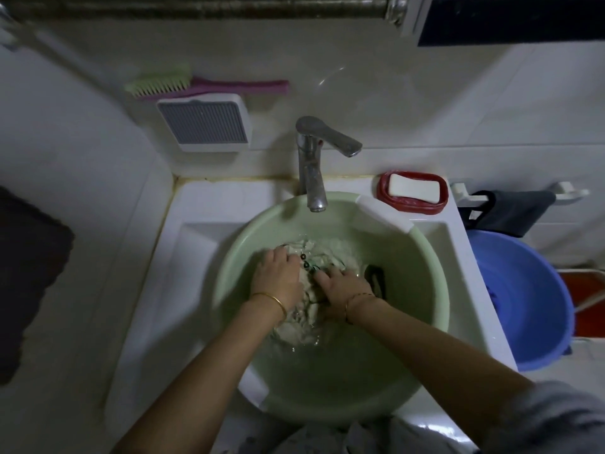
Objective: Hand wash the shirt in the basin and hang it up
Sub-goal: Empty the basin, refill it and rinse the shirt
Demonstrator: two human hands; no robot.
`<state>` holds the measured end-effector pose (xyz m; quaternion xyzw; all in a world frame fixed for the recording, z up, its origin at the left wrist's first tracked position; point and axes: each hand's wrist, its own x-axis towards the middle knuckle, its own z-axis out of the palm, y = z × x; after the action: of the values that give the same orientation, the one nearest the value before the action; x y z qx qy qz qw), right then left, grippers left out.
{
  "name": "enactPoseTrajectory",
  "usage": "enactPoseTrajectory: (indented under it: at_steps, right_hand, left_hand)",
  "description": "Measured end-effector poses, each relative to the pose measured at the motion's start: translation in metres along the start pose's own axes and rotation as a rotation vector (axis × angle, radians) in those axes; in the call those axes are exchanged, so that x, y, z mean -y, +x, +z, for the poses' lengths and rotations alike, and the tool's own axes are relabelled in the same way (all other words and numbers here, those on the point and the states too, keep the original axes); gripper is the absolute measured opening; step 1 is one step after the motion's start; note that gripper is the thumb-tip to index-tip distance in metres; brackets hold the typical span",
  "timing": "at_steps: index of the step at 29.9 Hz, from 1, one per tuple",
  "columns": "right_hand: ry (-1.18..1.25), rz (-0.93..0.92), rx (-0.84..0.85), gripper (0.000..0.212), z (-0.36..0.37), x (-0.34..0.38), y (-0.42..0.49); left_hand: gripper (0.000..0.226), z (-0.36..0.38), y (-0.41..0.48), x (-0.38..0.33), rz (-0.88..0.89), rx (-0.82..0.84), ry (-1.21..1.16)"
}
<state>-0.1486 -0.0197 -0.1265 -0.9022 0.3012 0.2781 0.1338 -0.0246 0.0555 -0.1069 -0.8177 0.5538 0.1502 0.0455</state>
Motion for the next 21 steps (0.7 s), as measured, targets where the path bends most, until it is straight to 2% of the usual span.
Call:
enactPoseTrajectory:
  at_steps: [2,5,7,9,11,12,13,15,18,21]
  right_hand:
    - [-0.043,0.029,0.014,0.058,0.002,0.002,-0.005]
    - [-0.082,-0.002,0.171,0.038,0.003,-0.002,-0.016]
    - [0.042,-0.062,0.303,0.039,0.001,-0.014,-0.022]
    - [0.27,-0.036,0.317,0.04,-0.007,-0.026,-0.027]
    - [0.567,0.062,0.138,0.035,-0.016,-0.034,-0.032]
    - [0.759,0.117,0.011,0.029,-0.019,-0.035,-0.032]
    - [0.974,0.167,-0.103,0.021,-0.021,-0.036,-0.031]
    - [1.371,0.24,-0.236,0.02,-0.025,-0.037,-0.025]
    - [1.743,0.329,-0.234,0.017,-0.031,-0.032,-0.016]
    - [1.944,0.442,-0.201,0.026,-0.034,-0.034,-0.013]
  left_hand:
    - [0.065,0.011,0.0,-0.006,0.058,0.143,-0.093]
    - [0.057,0.018,-0.004,-0.019,0.177,0.215,-0.144]
    - [0.057,0.02,-0.01,-0.026,0.251,0.25,-0.113]
    - [0.045,0.021,-0.012,-0.024,0.258,0.263,-0.142]
    - [0.012,0.015,-0.012,-0.017,0.153,0.206,-0.314]
    - [0.01,0.01,-0.01,-0.012,0.089,0.172,-0.428]
    - [0.02,0.003,-0.009,-0.009,0.049,0.133,-0.535]
    - [0.02,-0.014,-0.004,-0.006,0.029,0.066,-0.692]
    - [0.016,-0.036,0.002,-0.01,0.004,0.015,-0.897]
    - [0.025,-0.043,0.008,-0.015,-0.108,-0.029,-1.145]
